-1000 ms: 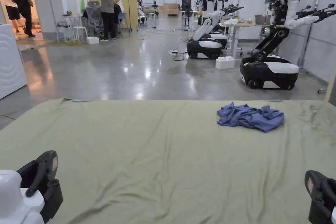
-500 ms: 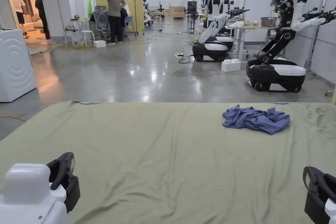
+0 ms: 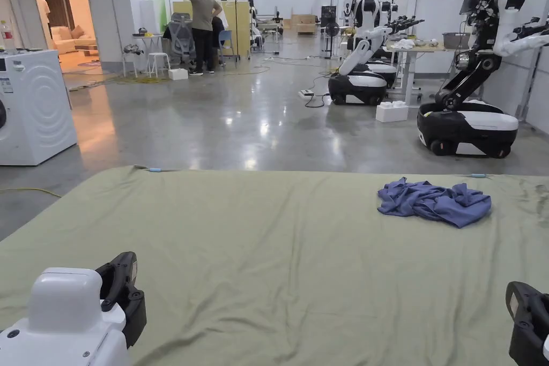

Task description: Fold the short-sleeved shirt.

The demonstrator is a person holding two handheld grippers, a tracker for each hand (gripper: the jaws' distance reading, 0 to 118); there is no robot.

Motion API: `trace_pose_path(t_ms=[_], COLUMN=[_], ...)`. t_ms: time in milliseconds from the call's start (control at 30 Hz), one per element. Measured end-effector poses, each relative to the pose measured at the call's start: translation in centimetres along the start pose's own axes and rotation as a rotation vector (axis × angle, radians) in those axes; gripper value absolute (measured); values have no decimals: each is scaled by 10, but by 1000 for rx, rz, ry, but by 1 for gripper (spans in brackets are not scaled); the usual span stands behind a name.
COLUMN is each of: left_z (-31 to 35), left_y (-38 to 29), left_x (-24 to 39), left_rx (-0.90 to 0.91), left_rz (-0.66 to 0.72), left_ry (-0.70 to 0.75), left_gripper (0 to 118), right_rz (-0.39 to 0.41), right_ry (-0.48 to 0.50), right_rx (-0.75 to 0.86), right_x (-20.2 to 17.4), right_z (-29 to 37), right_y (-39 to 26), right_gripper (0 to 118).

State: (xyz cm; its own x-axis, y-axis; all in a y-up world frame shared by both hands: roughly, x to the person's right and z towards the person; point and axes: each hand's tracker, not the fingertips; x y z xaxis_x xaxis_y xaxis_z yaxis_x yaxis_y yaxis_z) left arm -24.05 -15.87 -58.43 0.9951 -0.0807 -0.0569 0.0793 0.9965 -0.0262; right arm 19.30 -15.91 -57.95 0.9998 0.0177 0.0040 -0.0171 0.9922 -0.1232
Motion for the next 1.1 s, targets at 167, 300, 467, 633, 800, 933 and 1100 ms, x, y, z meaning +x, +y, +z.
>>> trace_pose_path(t_ms=[167,300,467,633,800,933,1100], left_z=[0,-19,-10,-10,-9,-10,-12], left_y=[-2,1,-6,1,3,3,2], left_x=[0,-17,-10,-5,-6,-7,-6], left_rx=[8,-85,-4,-12,-1,-1,-11], left_rz=[24,141,51,53,54,68,75], left_ry=[-9,-159,-108,-94,-89,-88,-91], left_gripper=[0,105,115,115,115,115,115], right_rz=[-11,120,16,-53,50,-53,-57], right_ry=[4,-87,-50,-30,-99,17,-31], right_rx=[4,17,-114,4,26,27,-18], right_x=[0,-12,-27,16,5,-2,-3], right_z=[0,1,-10,-18,-8,0,-5], right_y=[0,9,19,-10,1,12,9], right_gripper=[2,86,118,118,118,118,118])
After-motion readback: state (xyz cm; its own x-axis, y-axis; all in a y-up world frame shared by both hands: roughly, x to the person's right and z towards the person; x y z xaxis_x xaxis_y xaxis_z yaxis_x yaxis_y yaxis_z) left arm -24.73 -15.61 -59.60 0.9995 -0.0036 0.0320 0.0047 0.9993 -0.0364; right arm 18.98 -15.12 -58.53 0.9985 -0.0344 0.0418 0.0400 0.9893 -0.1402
